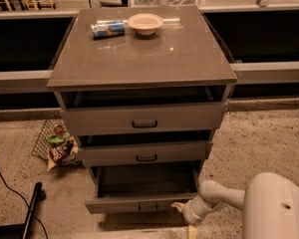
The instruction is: Close bottom drawer
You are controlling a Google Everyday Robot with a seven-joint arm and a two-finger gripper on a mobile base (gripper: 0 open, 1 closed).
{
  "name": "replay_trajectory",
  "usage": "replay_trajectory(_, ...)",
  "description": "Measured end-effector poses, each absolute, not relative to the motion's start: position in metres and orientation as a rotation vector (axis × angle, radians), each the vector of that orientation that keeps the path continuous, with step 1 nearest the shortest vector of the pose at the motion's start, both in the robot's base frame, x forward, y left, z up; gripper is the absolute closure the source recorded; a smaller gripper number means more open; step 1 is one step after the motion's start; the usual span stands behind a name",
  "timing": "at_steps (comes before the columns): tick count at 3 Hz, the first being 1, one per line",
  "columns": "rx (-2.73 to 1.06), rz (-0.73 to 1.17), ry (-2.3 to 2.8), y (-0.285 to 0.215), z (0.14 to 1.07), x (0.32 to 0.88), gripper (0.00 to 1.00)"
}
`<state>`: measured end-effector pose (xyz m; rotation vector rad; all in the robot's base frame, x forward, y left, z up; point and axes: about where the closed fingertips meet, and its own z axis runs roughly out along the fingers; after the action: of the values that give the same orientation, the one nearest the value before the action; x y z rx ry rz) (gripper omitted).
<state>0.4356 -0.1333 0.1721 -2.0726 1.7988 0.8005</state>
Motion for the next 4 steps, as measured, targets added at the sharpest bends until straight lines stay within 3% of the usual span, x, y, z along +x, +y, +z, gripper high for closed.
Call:
replay_trajectory(1,-2.077,0.820,1.789,-0.133,0.169,0.437,0.00)
replay_trajectory(2,-2.091,0.782,1.782,-0.137,0.166,0.449,0.19)
replay_trajectory(3,-2.096,0.685,1.830,-0.143,0.159,0.476,0.50)
replay_trajectory(4,-2.068,0.617,1.861,-0.150,0.155,0.501,0.73)
